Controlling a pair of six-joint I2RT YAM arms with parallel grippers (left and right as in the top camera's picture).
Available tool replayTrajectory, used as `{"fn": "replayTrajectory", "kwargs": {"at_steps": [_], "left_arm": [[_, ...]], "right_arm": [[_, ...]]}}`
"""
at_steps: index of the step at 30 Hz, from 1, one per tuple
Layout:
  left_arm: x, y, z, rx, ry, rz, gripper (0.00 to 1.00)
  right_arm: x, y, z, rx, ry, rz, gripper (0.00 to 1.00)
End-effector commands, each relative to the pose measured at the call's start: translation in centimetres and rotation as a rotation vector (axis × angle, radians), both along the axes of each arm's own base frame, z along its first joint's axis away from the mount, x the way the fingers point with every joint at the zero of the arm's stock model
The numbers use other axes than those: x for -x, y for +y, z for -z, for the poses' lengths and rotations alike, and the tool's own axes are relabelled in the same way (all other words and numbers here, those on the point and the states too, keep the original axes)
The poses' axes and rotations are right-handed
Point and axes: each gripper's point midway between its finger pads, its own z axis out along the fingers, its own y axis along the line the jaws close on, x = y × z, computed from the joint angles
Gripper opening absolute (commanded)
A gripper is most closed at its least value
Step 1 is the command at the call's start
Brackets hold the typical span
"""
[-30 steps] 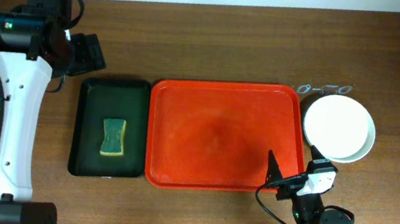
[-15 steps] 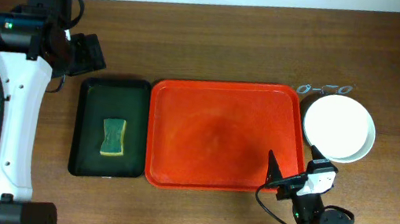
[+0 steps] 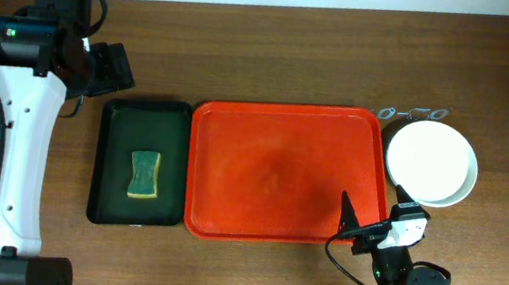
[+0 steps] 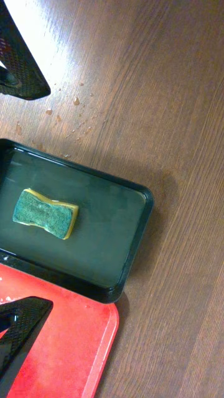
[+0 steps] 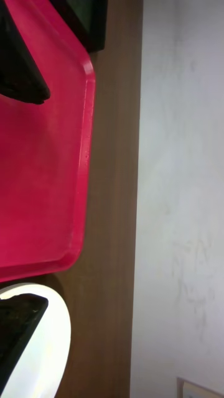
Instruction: Clean dirty plates on tray and stack at the side
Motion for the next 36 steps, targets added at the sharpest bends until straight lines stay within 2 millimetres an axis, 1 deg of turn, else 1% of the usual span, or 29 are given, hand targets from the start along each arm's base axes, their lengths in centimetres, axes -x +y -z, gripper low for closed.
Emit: {"fn": "replayTrajectory", "kwargs": {"at_steps": [1,16,17,19,22,23,24,25,26,27,29,32,34,36], "left_arm": [[0.0,0.1,-0.6,0.001,-0.018,-0.011,0.99],[0.0,0.1,-0.5,0.001,-0.015,-0.011,0.99],[0.0,0.1,-0.6,0.001,-0.019,-0.011,0.99],[0.4,0.1,-1.5,0.002,-0.043,-0.01,0.99],[1.8,0.1,-4.6,0.007,-0.129,-0.009,0.99],[2.8,0.1,-6.4,0.01,-0.181,-0.009,0.99],[3.5,0.2,-7.5,0.012,-0.214,-0.009,0.99],[4.6,0.3,-9.2,0.014,-0.265,-0.011,0.99],[6.2,0.4,-11.4,0.018,-0.334,-0.011,0.99],[7.2,0.4,-12.5,0.02,-0.371,-0.011,0.99],[9.8,0.6,-15.3,0.025,-0.467,-0.01,0.99],[13.2,0.7,-18.1,0.032,-0.579,-0.01,0.99],[14.8,0.8,-19.3,0.034,-0.629,-0.01,0.99],[15.8,0.9,-19.9,0.036,-0.659,-0.01,0.99]], "right_arm": [[0.0,-0.5,0.2,0.009,0.001,0.024,0.99],[0.0,-0.5,0.2,0.009,0.001,0.024,0.99],[0.0,-0.5,0.2,0.009,0.001,0.024,0.98],[0.0,-0.5,0.2,0.009,0.001,0.024,0.98],[0.0,-0.5,0.2,0.009,0.001,0.024,0.99],[0.0,-0.5,0.2,0.009,0.001,0.024,0.99],[0.0,-0.5,0.2,0.009,0.001,0.024,0.99],[0.0,-0.5,0.2,0.009,0.001,0.024,0.99],[0.0,-0.5,0.2,0.009,0.001,0.024,0.98],[0.0,-0.5,0.2,0.009,0.001,0.024,0.99],[0.0,-0.5,0.2,0.009,0.001,0.024,0.99],[0.0,-0.5,0.2,0.009,0.001,0.024,0.98],[0.0,-0.5,0.2,0.009,0.001,0.024,0.99],[0.0,-0.5,0.2,0.009,0.001,0.024,0.99]]}}
